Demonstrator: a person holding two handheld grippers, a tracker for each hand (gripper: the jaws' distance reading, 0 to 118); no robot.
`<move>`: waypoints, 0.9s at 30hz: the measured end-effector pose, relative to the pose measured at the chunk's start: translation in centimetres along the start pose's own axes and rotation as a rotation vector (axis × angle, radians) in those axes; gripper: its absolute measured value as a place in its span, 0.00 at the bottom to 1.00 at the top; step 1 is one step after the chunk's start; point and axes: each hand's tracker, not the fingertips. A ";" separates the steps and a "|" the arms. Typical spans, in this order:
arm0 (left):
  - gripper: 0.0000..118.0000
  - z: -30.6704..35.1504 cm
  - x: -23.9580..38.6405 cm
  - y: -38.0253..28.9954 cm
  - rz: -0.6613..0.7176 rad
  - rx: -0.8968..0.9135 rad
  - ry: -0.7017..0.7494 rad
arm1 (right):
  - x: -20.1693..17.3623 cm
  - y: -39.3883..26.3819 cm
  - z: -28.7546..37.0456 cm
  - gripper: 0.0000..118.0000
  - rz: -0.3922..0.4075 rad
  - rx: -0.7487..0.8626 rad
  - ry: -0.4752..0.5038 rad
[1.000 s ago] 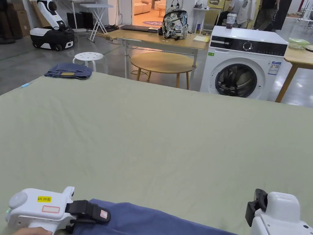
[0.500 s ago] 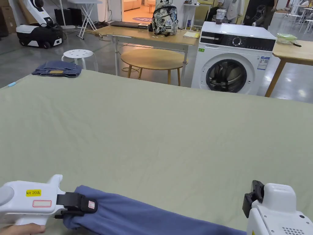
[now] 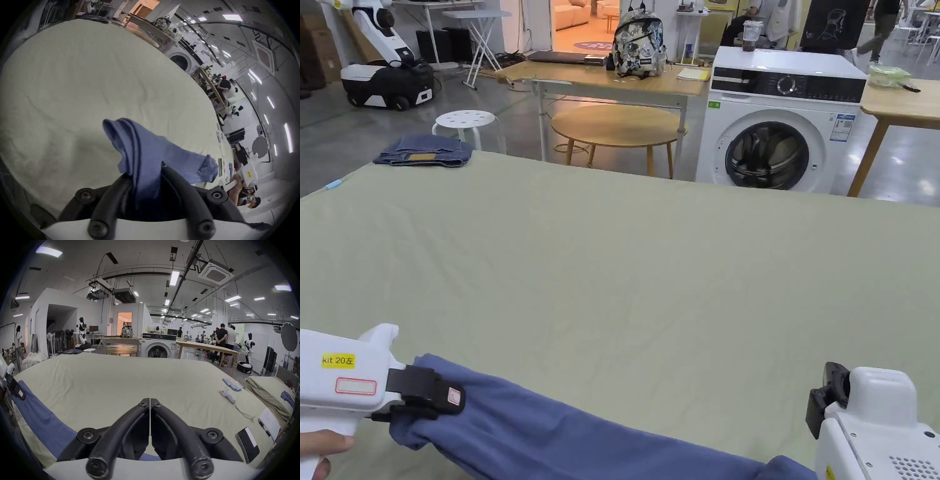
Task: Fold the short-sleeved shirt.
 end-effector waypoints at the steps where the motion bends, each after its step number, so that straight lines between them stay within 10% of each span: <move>1: 0.02 -0.1 0.4 0.0 -0.002 -0.004 -0.039 | 0.0 0.0 0.0 0.00 0.000 -0.001 0.001; 9: 0.02 -4.3 8.1 -2.2 -0.058 -0.101 -0.249 | 0.3 -0.1 0.3 0.00 0.004 -0.006 -0.004; 27: 0.04 -22.0 13.8 -5.6 -0.178 -0.355 0.093 | 1.9 -1.5 0.8 0.00 -0.011 -0.057 -0.042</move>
